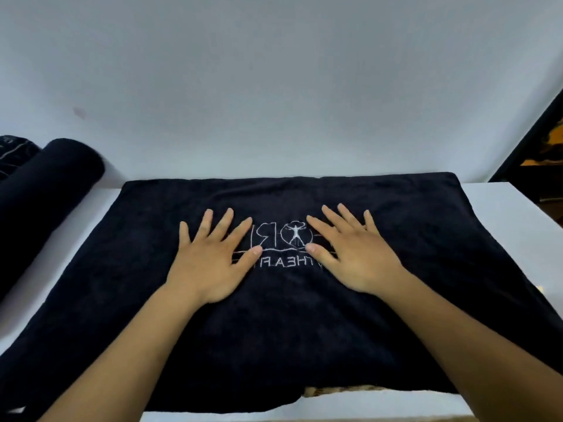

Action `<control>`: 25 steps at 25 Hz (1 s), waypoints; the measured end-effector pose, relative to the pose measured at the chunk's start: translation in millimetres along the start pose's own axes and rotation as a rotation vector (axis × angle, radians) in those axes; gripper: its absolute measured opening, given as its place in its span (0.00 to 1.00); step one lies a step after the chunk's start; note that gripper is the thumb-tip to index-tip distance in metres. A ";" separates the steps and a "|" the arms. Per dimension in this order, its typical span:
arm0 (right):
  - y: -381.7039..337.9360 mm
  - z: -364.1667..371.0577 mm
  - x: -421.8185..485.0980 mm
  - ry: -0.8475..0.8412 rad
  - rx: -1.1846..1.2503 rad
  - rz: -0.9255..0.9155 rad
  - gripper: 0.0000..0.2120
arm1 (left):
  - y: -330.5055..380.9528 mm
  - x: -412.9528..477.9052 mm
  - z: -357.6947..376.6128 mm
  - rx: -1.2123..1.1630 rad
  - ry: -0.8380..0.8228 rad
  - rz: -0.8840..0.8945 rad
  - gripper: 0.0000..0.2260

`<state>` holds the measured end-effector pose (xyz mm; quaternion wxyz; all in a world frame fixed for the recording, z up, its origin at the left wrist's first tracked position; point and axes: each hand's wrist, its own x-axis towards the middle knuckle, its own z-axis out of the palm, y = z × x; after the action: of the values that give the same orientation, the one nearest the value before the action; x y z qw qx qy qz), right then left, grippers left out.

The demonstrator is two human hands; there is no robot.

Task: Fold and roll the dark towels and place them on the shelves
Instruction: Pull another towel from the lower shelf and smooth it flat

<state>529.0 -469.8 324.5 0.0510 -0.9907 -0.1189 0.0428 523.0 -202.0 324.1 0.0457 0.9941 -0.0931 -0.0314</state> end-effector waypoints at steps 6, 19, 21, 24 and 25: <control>7.2 0.3 -0.6 -0.014 -0.008 -0.062 0.35 | 16.6 55.6 -7.8 0.139 0.019 -0.031 0.32; 107.2 -4.6 -101.4 0.040 -0.039 0.265 0.38 | -3.8 26.3 -1.6 -0.176 0.308 0.032 0.24; 104.8 -4.9 -104.4 0.083 -0.015 0.278 0.33 | -31.3 -30.7 4.9 -0.100 0.220 -0.037 0.26; 105.0 -0.3 -107.2 0.161 0.035 0.292 0.28 | -90.9 -93.0 2.5 -0.073 0.003 -0.241 0.31; 105.0 -0.2 -104.6 0.165 0.042 0.290 0.27 | -104.0 -102.1 -0.8 -0.066 -0.031 -0.289 0.31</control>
<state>452.0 -596.4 320.6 0.0747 -0.9963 0.0309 -0.0294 441.9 -81.1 320.4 0.0721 0.9945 0.0515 -0.0562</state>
